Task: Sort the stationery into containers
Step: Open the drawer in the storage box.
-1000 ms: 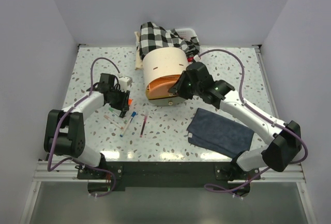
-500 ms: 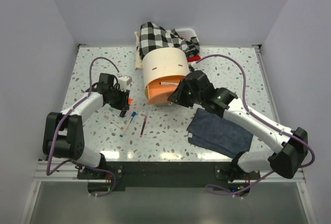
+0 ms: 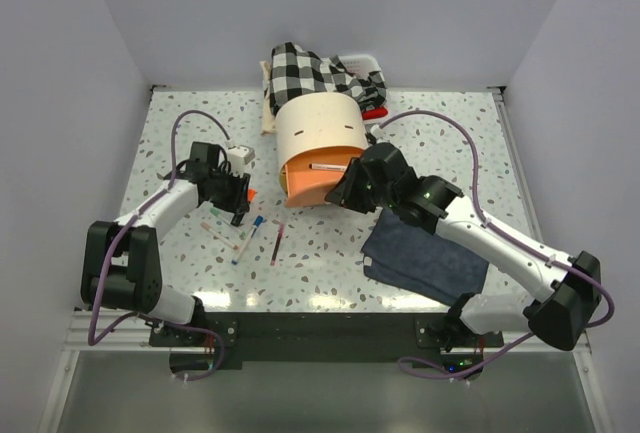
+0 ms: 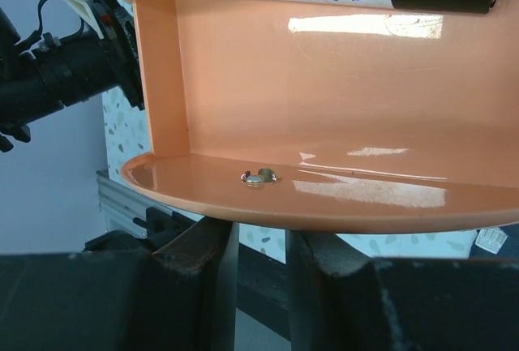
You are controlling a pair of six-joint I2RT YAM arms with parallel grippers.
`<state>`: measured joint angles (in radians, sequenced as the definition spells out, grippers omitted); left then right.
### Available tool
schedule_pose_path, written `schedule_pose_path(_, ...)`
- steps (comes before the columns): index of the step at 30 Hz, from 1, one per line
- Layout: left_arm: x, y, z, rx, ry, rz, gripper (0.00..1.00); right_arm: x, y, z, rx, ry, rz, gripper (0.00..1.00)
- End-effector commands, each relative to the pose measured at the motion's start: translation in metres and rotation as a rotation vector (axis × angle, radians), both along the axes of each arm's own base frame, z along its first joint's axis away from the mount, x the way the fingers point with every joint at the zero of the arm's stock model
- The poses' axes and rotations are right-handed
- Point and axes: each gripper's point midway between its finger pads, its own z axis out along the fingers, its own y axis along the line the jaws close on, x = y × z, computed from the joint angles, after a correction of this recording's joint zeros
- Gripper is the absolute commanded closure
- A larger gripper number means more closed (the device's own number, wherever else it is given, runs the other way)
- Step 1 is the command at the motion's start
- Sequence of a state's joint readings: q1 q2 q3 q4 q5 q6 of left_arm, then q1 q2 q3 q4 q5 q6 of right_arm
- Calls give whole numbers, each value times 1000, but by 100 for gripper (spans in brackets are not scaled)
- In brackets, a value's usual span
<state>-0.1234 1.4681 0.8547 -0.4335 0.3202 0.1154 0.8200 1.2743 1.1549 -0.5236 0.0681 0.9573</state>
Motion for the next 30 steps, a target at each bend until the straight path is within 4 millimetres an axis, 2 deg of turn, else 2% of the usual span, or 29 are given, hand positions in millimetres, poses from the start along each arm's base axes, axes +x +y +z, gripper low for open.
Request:
schedule_pose_path(1, 11, -3, 13, -33, -64, 1, 100, -8, 5, 20, 48, -59, 50, 65)
schedule_pose_path(3, 13, -4, 17, -38, -73, -1, 100, -10, 8, 22, 51, -70, 81, 49)
schedule_pose_path(4, 14, -4, 19, -40, -78, 0, 100, -9, 8, 24, 43, -93, 100, 38)
schedule_pose_path(7, 18, -5, 32, -46, -115, -4, 100, -9, 10, 31, 42, -131, 138, 28)
schedule_pose_path(12, 19, -4, 50, -38, -166, -16, 100, -18, 8, 39, 52, -160, 182, 28)
schedule_pose_path(14, 21, -3, 67, -31, -206, -30, 100, -26, 3, 41, 11, -174, 249, 28)
schedule_pose_path(15, 17, -1, 72, -18, -205, -47, 100, -29, 3, 55, 13, -203, 277, 28)
schedule_pose_path(17, 19, -1, 100, -12, -252, -59, 100, -44, -2, 62, -34, -231, 398, 27)
schedule_pose_path(18, 20, 0, 111, -5, -276, -68, 100, -49, -2, 83, -16, -282, 441, 27)
schedule_pose_path(19, 21, 0, 125, -6, -299, -72, 100, -55, -5, 88, -41, -315, 501, 27)
schedule_pose_path(20, 28, -2, 152, -14, -353, -74, 100, -62, -3, 96, -25, -332, 554, 27)
schedule_pose_path(21, 24, -3, 163, -25, -350, -72, 100, -64, -3, 114, -16, -380, 575, 27)
schedule_pose_path(22, 24, -5, 178, -39, -377, -72, 100, -62, -5, 118, -45, -424, 599, 27)
schedule_pose_path(23, 28, -8, 206, -55, -436, -72, 100, -53, -11, 124, -81, -460, 561, 27)
schedule_pose_path(24, 26, -12, 220, -84, -454, -78, 100, -47, -14, 131, -104, -499, 541, 27)
schedule_pose_path(25, 26, -15, 235, -102, -486, -91, 100, -41, -17, 132, -151, -560, 559, 27)
schedule_pose_path(26, 26, -19, 261, -122, -541, -115, 100, -32, -22, 132, -189, -588, 536, 27)
schedule_pose_path(27, 19, -32, 275, -165, -574, -207, 100, -15, -36, 119, -272, -593, 462, 26)
schedule_pose_path(28, 16, -41, 287, -188, -605, -268, 100, -5, -42, 115, -296, -619, 439, 26)
schedule_pose_path(29, 12, -49, 305, -201, -652, -317, 100, 12, -63, 109, -336, -609, 354, 25)
schedule_pose_path(30, 6, -60, 312, -211, -686, -404, 100, 20, -74, 85, -363, -561, 333, 25)
